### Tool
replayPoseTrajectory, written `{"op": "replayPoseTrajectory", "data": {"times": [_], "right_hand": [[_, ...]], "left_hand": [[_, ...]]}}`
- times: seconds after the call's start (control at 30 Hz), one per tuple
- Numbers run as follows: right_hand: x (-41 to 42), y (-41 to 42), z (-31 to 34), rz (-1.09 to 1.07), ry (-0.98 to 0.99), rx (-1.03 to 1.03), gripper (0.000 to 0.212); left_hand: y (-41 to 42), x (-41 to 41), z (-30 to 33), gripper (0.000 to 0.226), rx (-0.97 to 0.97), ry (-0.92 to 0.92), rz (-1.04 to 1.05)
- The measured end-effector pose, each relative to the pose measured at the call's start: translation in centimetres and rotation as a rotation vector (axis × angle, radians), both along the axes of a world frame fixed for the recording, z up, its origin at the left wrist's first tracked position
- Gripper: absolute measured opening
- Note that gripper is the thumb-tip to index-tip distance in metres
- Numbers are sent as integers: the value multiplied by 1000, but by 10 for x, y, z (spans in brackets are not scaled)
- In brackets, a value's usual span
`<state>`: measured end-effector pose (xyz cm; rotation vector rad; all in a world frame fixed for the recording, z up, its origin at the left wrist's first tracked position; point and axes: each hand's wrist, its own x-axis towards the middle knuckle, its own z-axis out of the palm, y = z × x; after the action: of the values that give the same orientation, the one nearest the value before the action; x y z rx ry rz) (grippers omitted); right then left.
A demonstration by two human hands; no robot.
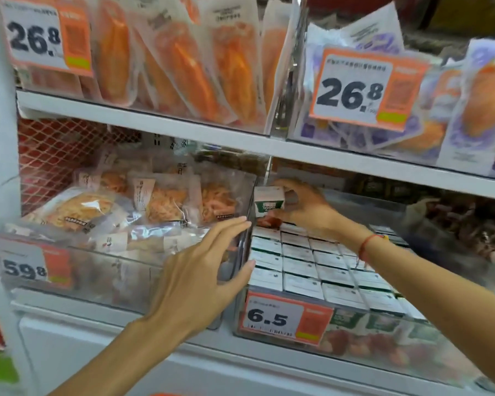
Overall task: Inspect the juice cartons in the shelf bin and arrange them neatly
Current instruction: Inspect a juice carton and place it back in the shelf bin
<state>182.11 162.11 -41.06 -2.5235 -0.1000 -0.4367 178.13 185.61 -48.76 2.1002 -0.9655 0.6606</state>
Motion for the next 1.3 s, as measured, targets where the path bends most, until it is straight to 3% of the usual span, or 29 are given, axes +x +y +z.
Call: {"op": "replayPoseTrajectory", "data": {"times": [0.13,0.23,0.43,0.73,0.87,1.03,1.3], "right_hand": [[6,-12,0,5,71,196,50],[7,-17,-14,-15,76,128,41],[2,-23,-43,3,88,-212,24],[18,-28,-32,-15,135,-108,16],[48,-28,-22,-52,234,-224,36],[69,-32,-13,-49,400,-267,36],[67,-38,-16,-16,373,-290,45]], "left_hand": [[0,-5,-3,53,-11,17,22],[0,-5,-4,53,-9,7,43],[1,-6,-1,54,5,7,34],[0,-10,-1,53,28,18,6],[-1,-11,-1,53,21,21,16],[0,-11,0,53,19,41,71],[-1,-8,-1,52,23,1,99]]}}
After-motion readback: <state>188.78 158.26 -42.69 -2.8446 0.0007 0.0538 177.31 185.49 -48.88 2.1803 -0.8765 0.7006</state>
